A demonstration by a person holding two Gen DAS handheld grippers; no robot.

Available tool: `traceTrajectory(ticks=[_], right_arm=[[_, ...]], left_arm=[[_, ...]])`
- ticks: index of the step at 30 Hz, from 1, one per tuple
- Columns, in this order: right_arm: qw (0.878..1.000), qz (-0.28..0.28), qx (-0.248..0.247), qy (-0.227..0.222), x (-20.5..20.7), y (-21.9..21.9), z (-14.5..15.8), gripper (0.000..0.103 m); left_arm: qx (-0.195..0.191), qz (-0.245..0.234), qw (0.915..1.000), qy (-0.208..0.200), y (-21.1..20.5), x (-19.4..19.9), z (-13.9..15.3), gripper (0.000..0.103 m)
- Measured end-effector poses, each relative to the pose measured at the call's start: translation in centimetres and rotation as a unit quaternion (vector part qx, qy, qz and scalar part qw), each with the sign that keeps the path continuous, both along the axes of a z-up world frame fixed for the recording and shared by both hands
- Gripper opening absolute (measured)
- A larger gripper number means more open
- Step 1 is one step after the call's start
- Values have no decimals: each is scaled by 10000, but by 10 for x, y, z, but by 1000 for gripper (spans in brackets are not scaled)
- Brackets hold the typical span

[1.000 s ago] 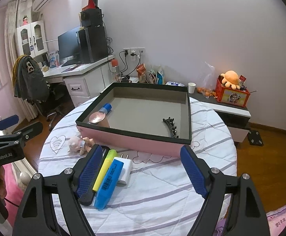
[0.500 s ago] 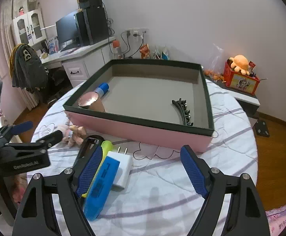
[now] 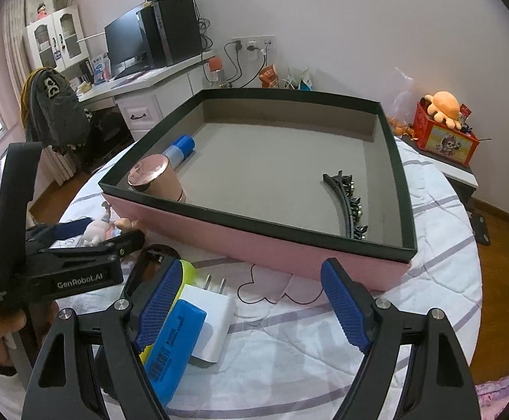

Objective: Organize rigid objects
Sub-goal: 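Move the left gripper down onto the pig doll and close on it, then lift the pig doll over the box rim and release it inside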

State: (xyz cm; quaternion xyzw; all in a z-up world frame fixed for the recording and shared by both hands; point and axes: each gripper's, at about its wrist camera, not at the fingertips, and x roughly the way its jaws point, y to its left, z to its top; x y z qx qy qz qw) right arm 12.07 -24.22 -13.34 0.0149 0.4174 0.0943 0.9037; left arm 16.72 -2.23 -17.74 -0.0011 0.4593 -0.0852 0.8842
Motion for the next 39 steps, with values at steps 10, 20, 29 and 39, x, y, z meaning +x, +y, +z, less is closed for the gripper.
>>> traceTrajectory(ticks=[10, 20, 29, 39], right_arm=[[10000, 74, -31, -45, -3, 5, 7, 83], [9994, 34, -91, -342, -12, -2, 30, 83], [9981, -105, -111, -603, 13, -26, 48, 83], [9985, -261, -197, -429, 82, -55, 32, 83]], left_arm=[[-187, -168, 9995, -200, 8, -22, 20, 84], [-253, -176, 9956, -882, 8, -29, 83, 85], [-135, -338, 9934, -1087, -29, 27, 119, 85], [278, -495, 9971, -513, -84, 117, 84, 85]])
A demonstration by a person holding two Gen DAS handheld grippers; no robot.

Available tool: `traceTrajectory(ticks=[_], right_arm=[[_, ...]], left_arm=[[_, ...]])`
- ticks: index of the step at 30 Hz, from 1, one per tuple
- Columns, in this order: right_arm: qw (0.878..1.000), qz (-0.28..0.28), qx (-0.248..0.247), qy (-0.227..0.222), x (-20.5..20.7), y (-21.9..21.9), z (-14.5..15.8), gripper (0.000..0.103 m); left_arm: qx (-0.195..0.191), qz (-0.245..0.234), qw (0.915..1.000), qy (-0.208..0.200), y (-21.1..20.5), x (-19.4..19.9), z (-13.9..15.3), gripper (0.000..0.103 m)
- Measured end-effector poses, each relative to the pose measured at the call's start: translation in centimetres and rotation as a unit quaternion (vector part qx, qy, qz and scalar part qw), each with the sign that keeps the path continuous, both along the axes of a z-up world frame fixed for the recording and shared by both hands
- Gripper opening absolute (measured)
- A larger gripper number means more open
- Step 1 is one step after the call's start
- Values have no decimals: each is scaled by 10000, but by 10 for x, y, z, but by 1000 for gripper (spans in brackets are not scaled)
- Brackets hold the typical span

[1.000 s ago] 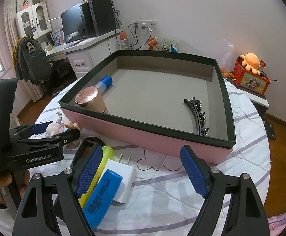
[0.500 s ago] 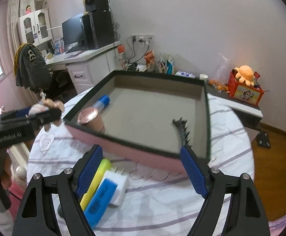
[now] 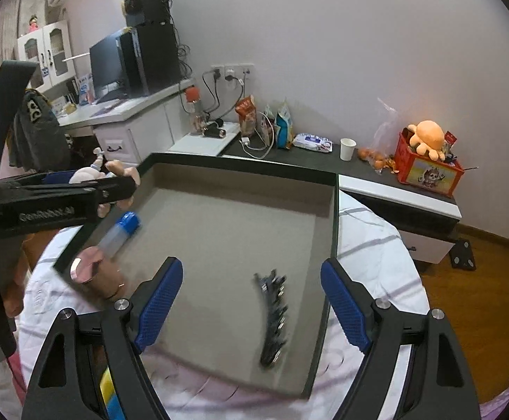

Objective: Organize rigid objects
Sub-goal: 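Lift the pig doll over the box rim and release it inside, then raise the open left gripper out of the box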

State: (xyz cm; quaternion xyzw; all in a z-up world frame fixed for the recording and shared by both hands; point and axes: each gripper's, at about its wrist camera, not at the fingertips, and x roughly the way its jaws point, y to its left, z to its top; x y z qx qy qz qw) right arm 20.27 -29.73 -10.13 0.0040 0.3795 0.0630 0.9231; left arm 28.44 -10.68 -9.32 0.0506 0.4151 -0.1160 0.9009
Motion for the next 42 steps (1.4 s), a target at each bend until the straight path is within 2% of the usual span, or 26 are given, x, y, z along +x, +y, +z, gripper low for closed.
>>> traceTrajectory(ticks=[6, 10, 15, 19, 23, 25, 31, 37, 42], right_arm=[[9997, -74, -78, 238, 31, -10, -19, 83], [9990, -150, -328, 249, 44, -8, -24, 83], [9991, -63, -328, 278, 53, -4, -23, 83], [9986, -17, -388, 347, 56, 3, -27, 83], [9982, -13, -425, 431, 58, 6, -28, 83], [9978, -11, -437, 501, 59, 7, -29, 83], [9969, -12, -373, 694, 53, 16, -28, 83], [9923, 34, -635, 1063, 66, 45, -35, 83], [9843, 176, -712, 1603, 89, 64, -52, 83]], left_arm=[[201, 7, 9992, 335, -16, 23, -34, 85], [264, 35, 9989, 392, -16, 27, -45, 85], [275, 61, 9988, 390, -14, 26, -45, 85], [198, 83, 9981, 579, -10, 27, -47, 85], [45, 33, 9985, 538, -3, 20, -41, 92], [19, 36, 9987, 517, 2, 16, -36, 92], [-540, 118, 9981, 273, 39, -12, -7, 93], [-445, 443, 9975, -336, 89, -53, 19, 98], [-365, 601, 9961, -526, 125, -68, 21, 99]])
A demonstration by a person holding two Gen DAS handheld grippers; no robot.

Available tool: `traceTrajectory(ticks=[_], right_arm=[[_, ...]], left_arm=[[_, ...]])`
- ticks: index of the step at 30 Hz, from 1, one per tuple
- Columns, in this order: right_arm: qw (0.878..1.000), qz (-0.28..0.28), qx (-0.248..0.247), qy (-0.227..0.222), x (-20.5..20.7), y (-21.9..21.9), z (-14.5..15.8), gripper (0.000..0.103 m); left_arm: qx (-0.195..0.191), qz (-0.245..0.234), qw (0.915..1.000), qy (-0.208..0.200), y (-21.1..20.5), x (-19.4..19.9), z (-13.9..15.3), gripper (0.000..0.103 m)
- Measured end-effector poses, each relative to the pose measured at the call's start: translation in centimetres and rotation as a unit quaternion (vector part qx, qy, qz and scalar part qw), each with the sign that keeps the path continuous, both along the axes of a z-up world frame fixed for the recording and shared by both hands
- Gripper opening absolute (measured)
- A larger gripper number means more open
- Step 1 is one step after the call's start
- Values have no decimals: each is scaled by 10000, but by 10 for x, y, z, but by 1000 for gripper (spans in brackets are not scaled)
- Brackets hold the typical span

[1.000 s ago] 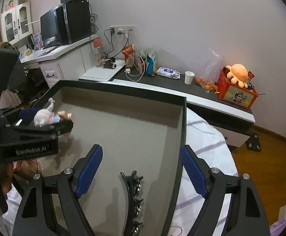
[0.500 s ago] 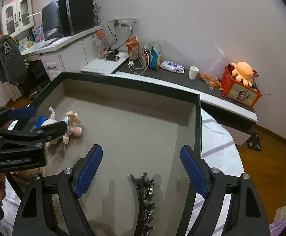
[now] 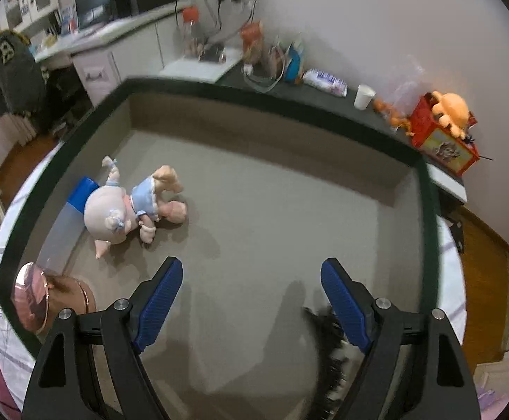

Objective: Organize rigid objects
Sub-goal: 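Raise the open left gripper out of the box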

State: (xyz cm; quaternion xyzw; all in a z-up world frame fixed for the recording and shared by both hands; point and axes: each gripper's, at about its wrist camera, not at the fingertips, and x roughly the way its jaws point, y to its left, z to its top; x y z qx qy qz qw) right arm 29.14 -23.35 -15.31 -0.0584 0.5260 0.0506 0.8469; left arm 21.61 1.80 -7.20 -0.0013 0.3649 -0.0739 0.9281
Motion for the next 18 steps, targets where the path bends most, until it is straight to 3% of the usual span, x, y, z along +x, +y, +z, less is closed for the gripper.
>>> traceTrajectory(ticks=[4, 11, 14, 18], right_arm=[[9989, 98, -422, 195, 18, 15, -4, 83], [9980, 24, -407, 493, 38, 11, -10, 83], [9976, -34, -575, 382, 43, 12, -8, 83], [9983, -98, -400, 409, 53, 11, -12, 83]], left_arm=[[70, 66, 10000, -5, 18, 1, -7, 99], [124, 22, 9999, 75, 32, 9, -21, 99], [190, -80, 9997, 89, 31, 10, -27, 99], [273, -238, 9991, 220, 29, 16, -38, 99]])
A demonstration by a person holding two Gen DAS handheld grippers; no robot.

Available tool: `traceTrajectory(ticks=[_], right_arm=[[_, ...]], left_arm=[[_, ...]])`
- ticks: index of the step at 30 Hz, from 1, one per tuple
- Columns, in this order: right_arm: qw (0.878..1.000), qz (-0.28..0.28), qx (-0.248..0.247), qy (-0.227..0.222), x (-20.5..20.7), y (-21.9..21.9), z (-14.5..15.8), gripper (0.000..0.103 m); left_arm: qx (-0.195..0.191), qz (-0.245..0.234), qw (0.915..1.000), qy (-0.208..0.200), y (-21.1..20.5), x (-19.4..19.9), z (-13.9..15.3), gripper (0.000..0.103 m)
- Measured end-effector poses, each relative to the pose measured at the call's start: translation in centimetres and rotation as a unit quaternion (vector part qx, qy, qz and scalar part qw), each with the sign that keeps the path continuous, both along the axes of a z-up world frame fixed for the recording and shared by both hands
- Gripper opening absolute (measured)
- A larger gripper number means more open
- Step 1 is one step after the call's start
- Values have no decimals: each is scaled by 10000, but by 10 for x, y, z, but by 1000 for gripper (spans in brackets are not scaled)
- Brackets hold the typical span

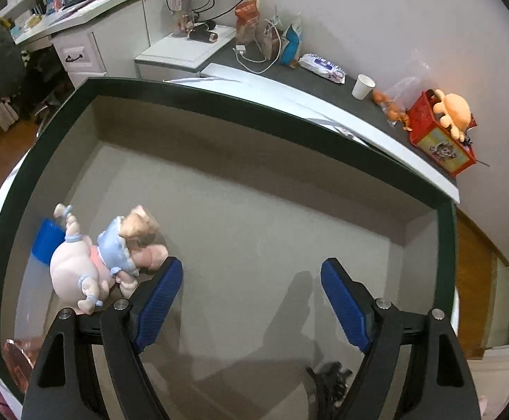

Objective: Organize rigid objects
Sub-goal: 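Raise the open left gripper out of the box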

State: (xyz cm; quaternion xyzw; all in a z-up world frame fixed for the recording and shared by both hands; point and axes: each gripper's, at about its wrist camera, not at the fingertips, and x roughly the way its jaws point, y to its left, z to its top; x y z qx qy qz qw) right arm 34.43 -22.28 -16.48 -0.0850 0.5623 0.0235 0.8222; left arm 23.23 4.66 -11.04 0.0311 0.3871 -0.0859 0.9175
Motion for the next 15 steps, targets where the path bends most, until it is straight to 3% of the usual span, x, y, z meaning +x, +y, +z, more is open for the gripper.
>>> traceTrajectory(ticks=[7, 15], right_arm=[[9987, 214, 460, 29, 12, 17, -1, 83], [9979, 398, 465, 197, 11, 26, -4, 83]], left_arm=[[29, -219, 9995, 226, -4, 5, -16, 99], [-19, -239, 9993, 292, 1, 1, -20, 99]])
